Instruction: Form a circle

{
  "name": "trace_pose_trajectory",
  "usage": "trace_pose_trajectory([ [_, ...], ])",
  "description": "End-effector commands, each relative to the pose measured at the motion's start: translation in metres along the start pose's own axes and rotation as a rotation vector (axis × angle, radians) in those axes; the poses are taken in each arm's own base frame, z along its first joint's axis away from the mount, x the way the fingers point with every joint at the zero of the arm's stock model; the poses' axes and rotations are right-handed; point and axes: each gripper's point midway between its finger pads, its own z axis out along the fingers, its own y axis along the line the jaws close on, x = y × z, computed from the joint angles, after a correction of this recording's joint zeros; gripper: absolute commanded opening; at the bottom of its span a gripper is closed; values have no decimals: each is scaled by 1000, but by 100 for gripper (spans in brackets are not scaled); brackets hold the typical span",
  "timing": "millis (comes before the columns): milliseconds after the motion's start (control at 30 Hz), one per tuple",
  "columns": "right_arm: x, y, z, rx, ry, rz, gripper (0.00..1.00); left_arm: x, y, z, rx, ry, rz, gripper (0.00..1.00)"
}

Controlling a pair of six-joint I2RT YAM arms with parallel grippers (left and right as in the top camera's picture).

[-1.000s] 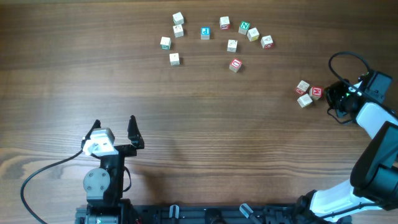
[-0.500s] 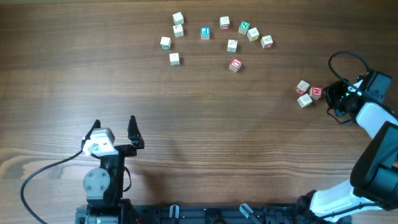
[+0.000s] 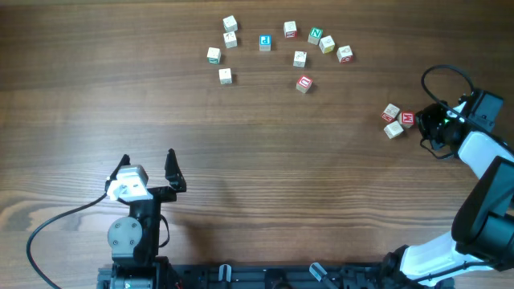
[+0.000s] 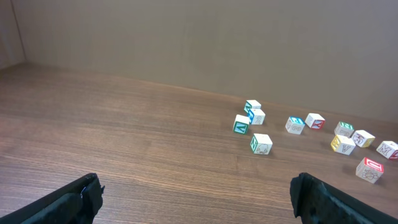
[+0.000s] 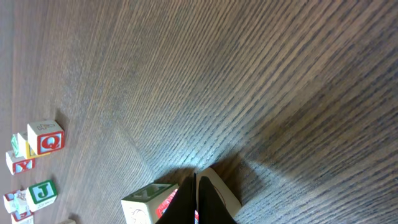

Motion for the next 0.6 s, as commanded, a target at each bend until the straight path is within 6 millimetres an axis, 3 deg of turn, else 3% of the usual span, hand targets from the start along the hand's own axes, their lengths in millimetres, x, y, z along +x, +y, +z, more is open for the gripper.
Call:
trace_pose_trajectory([
  [0,-8,6,4,-18,-23,-45,4,1,0,0,6,-3,22,100],
  [200,-32,34,1,-102,-118,-121,5,1,0,0,6,-3,22,100],
  [400,-5,90,6,-94,-54,-313,5,1,0,0,6,-3,22,100],
  [567,17,91,5,135,-38,-382,5,1,0,0,6,-3,22,100],
])
